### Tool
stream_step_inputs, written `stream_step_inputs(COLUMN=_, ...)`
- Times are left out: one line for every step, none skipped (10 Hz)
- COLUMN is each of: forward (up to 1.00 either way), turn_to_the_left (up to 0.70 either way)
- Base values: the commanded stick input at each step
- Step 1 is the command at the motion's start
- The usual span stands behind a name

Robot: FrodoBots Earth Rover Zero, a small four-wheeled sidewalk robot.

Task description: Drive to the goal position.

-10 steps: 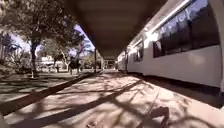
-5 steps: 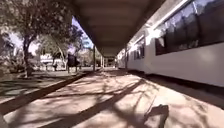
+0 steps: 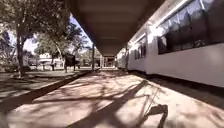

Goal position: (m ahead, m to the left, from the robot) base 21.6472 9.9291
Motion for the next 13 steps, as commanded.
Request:
stream_step_inputs(forward=0.7, turn_to_the_left=0.0)
stream_step_inputs(forward=0.7, turn_to_the_left=0.0)
stream_step_inputs(forward=0.7, turn_to_the_left=0.0)
stream_step_inputs(forward=0.7, turn_to_the_left=0.0)
stream_step_inputs(forward=0.7, turn_to_the_left=0.0)
stream_step_inputs(forward=0.7, turn_to_the_left=0.0)
stream_step_inputs(forward=0.7, turn_to_the_left=0.0)
stream_step_inputs(forward=0.7, turn_to_the_left=0.17)
stream_step_inputs(forward=0.7, turn_to_the_left=0.35)
stream_step_inputs(forward=0.7, turn_to_the_left=0.28)
stream_step_inputs(forward=0.7, turn_to_the_left=0.12)
stream_step_inputs(forward=0.7, turn_to_the_left=0.0)
stream_step_inputs(forward=0.7, turn_to_the_left=0.0)
